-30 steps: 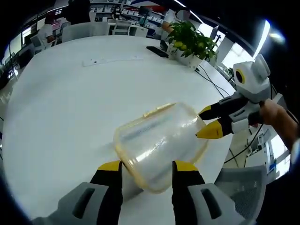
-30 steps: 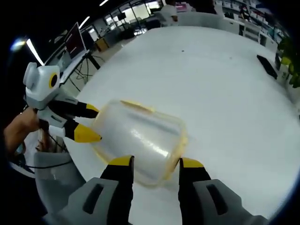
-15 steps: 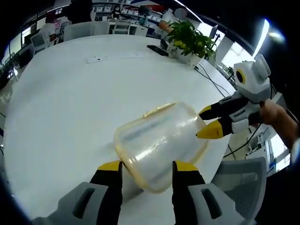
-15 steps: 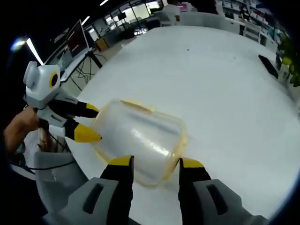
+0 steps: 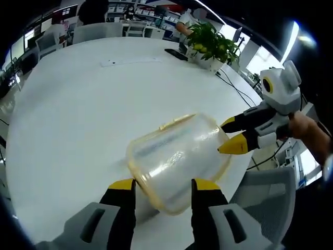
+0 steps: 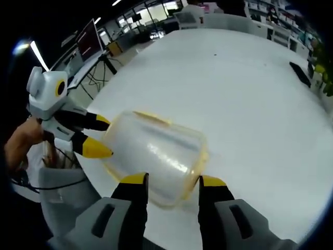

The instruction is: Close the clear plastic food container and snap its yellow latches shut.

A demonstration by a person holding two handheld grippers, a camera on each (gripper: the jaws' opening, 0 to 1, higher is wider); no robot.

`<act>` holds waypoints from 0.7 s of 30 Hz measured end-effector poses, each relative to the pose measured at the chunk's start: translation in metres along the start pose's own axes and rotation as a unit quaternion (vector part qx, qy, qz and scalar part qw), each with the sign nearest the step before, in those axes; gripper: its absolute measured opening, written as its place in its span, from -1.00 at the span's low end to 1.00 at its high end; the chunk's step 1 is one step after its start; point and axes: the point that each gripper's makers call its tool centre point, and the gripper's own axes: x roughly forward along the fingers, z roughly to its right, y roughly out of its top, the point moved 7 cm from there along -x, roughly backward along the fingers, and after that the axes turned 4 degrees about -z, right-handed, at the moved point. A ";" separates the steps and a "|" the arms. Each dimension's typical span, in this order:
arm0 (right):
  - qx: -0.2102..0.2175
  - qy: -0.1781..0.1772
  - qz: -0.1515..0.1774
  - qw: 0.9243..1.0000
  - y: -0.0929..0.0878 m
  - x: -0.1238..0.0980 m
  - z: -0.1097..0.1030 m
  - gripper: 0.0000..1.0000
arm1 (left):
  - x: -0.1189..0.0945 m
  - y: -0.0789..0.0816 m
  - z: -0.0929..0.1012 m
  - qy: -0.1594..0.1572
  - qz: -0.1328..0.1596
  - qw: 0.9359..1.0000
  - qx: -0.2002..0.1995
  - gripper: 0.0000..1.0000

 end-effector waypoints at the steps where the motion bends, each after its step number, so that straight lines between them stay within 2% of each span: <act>1: -0.001 0.001 0.000 1.000 0.000 0.001 -0.002 -0.31 | -0.001 -0.002 -0.001 0.001 0.001 1.000 -0.001 -0.29; 12: -0.001 0.004 -0.001 1.000 -0.003 0.004 -0.014 -0.31 | -0.009 -0.011 -0.006 0.002 -0.002 1.000 -0.006 -0.28; 21: 0.008 0.013 0.009 1.000 -0.006 0.003 -0.012 -0.30 | -0.010 -0.013 -0.006 0.001 0.001 1.000 -0.011 -0.27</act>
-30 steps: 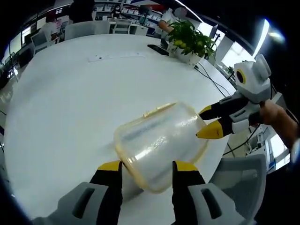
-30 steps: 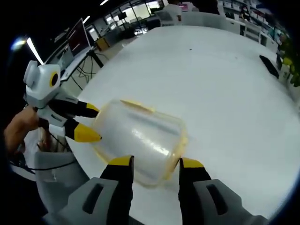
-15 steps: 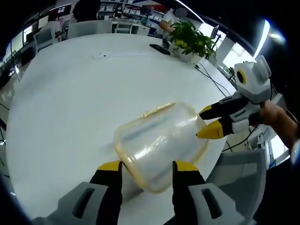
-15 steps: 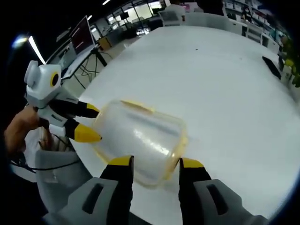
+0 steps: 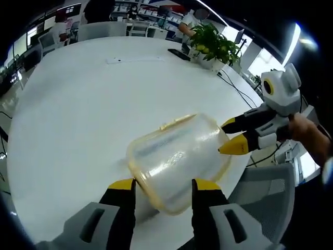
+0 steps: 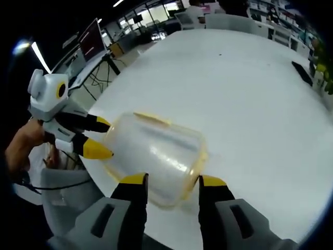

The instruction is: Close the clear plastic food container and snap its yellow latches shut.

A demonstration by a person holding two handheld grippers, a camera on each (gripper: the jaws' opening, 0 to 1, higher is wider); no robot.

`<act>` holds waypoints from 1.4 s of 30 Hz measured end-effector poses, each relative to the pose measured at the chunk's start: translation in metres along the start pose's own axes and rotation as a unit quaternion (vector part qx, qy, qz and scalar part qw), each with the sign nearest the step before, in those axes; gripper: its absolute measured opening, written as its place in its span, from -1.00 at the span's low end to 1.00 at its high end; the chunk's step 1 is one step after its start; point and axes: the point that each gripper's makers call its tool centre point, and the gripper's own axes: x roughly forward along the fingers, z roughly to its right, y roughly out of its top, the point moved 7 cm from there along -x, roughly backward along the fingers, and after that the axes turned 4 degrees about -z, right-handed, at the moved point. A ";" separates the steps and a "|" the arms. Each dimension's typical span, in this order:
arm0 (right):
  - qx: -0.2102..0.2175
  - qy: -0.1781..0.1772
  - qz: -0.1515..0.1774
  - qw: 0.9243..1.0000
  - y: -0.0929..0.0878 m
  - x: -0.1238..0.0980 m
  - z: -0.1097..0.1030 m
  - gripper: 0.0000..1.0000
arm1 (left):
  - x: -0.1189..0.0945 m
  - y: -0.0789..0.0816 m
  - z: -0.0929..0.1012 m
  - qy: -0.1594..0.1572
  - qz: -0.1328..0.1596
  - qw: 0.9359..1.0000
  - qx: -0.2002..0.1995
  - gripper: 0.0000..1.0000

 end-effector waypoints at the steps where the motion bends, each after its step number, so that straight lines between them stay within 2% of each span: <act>1: 0.002 0.001 0.002 1.000 0.000 0.000 0.000 -0.30 | 0.000 0.000 0.000 -0.001 0.001 1.000 -0.002 -0.27; 13: -0.003 0.019 0.003 1.000 -0.001 -0.001 0.003 -0.29 | 0.001 -0.002 -0.002 -0.011 0.012 1.000 -0.014 -0.25; 17: -0.019 0.017 0.004 1.000 0.000 -0.004 0.005 -0.35 | 0.001 -0.002 -0.002 -0.011 0.014 1.000 -0.002 -0.24; 25: -0.026 0.012 0.009 1.000 0.004 -0.014 0.014 -0.38 | -0.005 0.001 -0.002 -0.009 0.018 1.000 0.020 -0.26; 35: -0.062 0.008 0.015 0.998 0.012 -0.023 0.018 -0.43 | -0.016 0.012 -0.004 0.001 0.027 0.999 0.047 -0.26; 42: -0.128 0.015 0.025 0.991 0.023 -0.026 0.017 -0.57 | -0.017 0.024 0.004 -0.007 0.046 0.995 0.089 -0.33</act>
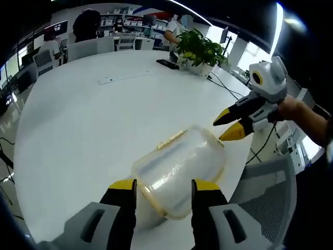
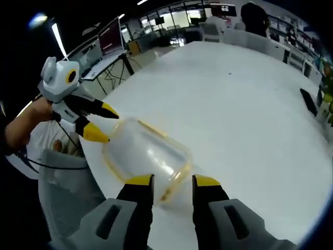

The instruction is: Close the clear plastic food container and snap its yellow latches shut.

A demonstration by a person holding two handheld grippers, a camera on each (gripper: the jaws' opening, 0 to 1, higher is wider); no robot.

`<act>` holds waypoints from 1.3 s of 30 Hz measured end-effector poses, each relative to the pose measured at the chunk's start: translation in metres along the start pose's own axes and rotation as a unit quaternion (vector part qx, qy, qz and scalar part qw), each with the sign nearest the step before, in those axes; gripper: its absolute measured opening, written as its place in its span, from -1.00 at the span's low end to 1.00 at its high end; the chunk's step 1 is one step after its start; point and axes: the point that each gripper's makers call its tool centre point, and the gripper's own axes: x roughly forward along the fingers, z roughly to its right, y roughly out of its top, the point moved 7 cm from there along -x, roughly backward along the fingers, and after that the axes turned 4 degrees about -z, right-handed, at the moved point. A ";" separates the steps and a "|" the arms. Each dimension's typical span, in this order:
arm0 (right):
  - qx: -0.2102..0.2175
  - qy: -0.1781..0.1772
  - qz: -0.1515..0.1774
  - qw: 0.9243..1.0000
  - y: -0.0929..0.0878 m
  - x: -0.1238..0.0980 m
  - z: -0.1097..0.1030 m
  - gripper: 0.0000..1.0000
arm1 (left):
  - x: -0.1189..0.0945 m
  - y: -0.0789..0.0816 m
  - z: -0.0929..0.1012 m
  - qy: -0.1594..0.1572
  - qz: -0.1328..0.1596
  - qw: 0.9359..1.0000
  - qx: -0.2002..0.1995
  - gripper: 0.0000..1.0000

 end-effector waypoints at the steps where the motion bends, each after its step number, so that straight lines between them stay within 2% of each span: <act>1: -0.010 0.001 -0.002 1.000 0.002 0.000 0.000 -0.60 | 0.001 0.002 0.002 -0.005 0.002 1.000 0.016 -0.39; 7: -0.056 0.020 -0.004 0.998 0.011 0.002 -0.003 -0.75 | 0.007 0.005 0.011 -0.027 -0.006 0.996 0.084 -0.52; 10: -0.081 0.032 -0.010 0.996 0.015 0.004 -0.005 -0.80 | 0.010 0.006 0.013 -0.033 -0.010 0.994 0.105 -0.56; 12: -0.110 0.043 -0.013 0.993 0.019 0.008 -0.009 -0.82 | 0.013 0.006 0.015 -0.039 -0.012 0.991 0.124 -0.60; 17: -0.149 0.066 -0.026 0.986 0.026 0.015 -0.016 -0.87 | 0.019 0.006 0.022 -0.057 -0.020 0.985 0.159 -0.65; 23: -0.194 0.082 -0.029 0.977 0.034 0.026 -0.022 -0.87 | 0.025 0.005 0.027 -0.066 -0.031 0.981 0.182 -0.67; 30: -0.252 0.097 -0.043 0.962 0.036 0.040 -0.030 -0.87 | 0.030 0.008 0.028 -0.074 -0.038 0.976 0.202 -0.70; 39: -0.287 0.100 -0.039 0.952 0.045 0.048 -0.036 -0.83 | 0.032 0.009 0.038 -0.090 -0.042 0.968 0.230 -0.70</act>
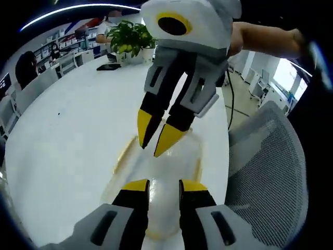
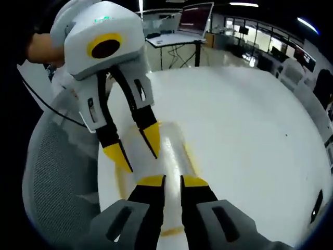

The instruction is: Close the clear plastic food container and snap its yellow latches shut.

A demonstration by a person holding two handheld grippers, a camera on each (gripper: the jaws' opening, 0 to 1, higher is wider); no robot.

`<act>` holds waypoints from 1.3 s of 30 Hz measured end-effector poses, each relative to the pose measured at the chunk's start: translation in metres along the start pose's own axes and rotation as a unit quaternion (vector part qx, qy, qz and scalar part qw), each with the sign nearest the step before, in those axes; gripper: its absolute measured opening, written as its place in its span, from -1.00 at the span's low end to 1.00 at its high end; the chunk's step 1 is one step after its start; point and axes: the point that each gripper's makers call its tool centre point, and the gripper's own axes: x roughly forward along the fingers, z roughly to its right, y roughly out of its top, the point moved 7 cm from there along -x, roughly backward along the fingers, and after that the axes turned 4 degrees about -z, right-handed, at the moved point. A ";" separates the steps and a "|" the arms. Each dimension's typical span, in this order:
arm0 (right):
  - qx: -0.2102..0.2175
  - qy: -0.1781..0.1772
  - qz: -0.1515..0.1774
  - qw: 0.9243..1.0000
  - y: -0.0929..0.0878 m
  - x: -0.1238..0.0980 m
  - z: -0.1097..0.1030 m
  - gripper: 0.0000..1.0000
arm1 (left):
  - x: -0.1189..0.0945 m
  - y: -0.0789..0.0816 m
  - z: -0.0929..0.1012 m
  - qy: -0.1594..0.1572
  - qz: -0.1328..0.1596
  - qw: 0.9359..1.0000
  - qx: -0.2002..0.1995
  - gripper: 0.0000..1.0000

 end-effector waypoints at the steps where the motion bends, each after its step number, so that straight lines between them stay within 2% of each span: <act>1: -0.004 -0.001 0.000 1.000 0.001 0.000 0.001 -0.81 | 0.000 0.000 0.001 -0.002 0.000 1.000 0.003 -0.70; 12: -0.010 0.000 -0.006 1.000 0.005 0.005 0.009 -0.57 | 0.002 0.001 0.018 -0.007 -0.007 0.999 0.034 -0.65; 21: -0.019 0.035 -0.031 0.999 0.003 0.012 0.015 -0.28 | 0.004 -0.002 0.028 0.016 -0.007 0.997 0.077 -0.51; 24: -0.013 0.062 -0.040 0.997 0.004 0.015 0.015 -0.20 | 0.006 -0.004 0.029 0.029 -0.001 0.994 0.107 -0.49; 26: -0.023 0.072 -0.049 0.996 0.004 0.017 0.016 -0.19 | 0.006 -0.005 0.030 0.032 0.001 0.993 0.113 -0.45; 33: -0.025 0.093 -0.063 0.993 0.008 0.023 0.018 -0.19 | 0.010 -0.009 0.034 0.059 0.004 0.981 0.183 -0.41; 36: -0.018 0.102 -0.072 0.992 0.007 0.024 0.019 -0.17 | 0.013 -0.010 0.036 0.070 0.010 0.978 0.199 -0.28; 39: -0.017 0.110 -0.078 0.991 0.008 0.026 0.018 -0.16 | 0.017 -0.010 0.038 0.087 0.005 0.970 0.226 -0.19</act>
